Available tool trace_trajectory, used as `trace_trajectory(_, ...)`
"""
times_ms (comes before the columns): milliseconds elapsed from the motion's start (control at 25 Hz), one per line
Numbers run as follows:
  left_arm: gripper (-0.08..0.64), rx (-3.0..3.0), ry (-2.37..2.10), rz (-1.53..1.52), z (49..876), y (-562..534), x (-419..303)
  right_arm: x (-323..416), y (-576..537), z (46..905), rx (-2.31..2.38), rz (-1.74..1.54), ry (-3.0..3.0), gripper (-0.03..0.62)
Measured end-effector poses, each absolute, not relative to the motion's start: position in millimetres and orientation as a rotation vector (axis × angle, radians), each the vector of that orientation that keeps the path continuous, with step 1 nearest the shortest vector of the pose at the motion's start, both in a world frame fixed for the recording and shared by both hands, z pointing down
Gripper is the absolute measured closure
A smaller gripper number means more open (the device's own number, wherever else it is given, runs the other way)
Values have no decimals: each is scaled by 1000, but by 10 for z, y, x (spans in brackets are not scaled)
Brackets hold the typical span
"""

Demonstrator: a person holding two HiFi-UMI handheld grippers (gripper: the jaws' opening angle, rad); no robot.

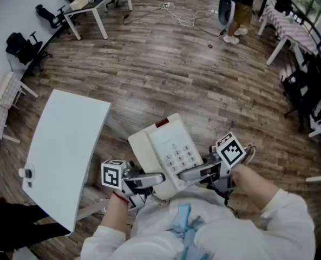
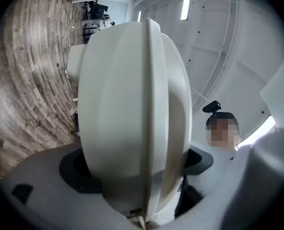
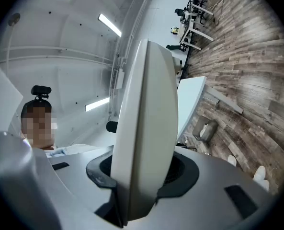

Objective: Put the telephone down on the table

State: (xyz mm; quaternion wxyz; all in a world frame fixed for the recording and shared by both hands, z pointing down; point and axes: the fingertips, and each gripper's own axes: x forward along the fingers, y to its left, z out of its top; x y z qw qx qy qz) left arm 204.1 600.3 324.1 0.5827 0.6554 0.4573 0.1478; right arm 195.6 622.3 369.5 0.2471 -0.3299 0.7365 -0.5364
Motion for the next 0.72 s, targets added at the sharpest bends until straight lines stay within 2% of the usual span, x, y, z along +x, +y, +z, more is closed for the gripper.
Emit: trace_trajectory(720, 100, 1572, 1076, 317, 3223, 5989, 2106, 2035, 6194, 3667, -883, -1484, 2031, 405)
